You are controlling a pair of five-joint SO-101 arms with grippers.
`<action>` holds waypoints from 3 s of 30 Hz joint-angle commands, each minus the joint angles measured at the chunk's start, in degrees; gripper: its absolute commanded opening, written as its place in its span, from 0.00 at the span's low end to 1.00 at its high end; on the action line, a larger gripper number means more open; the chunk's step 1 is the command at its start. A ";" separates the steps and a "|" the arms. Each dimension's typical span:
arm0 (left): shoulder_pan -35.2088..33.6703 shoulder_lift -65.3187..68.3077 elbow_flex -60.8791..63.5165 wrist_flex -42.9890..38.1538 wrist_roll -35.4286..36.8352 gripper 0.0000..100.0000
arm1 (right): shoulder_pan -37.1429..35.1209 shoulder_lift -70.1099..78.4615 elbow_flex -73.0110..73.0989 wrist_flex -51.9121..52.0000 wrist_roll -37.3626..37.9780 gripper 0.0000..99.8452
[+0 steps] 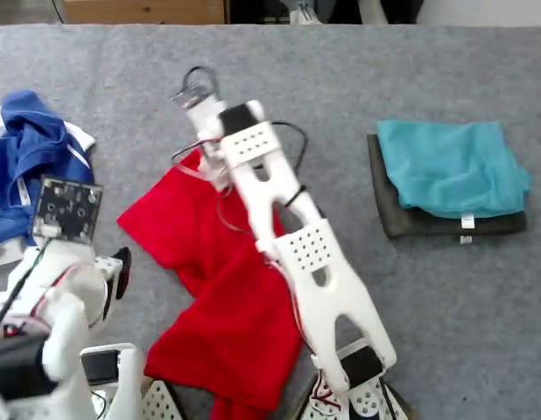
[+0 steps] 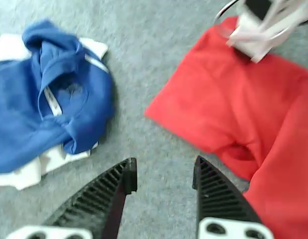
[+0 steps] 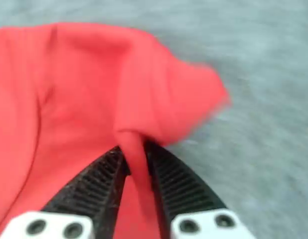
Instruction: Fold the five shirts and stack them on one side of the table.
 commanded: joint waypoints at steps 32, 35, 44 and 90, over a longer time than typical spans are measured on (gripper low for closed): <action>26.95 54.33 1.27 -25.05 2.64 0.29 | 28.92 -3.82 -7.52 2.99 -0.09 0.01; 27.74 59.08 -0.04 -25.23 1.85 0.29 | 27.60 -3.65 -7.78 2.90 -0.09 0.01; 26.59 65.23 1.80 -27.34 2.81 0.29 | 25.85 -1.89 -7.96 2.64 0.00 0.01; 20.97 70.42 -3.47 -31.56 2.02 0.03 | 22.95 1.98 -10.68 2.55 5.01 0.01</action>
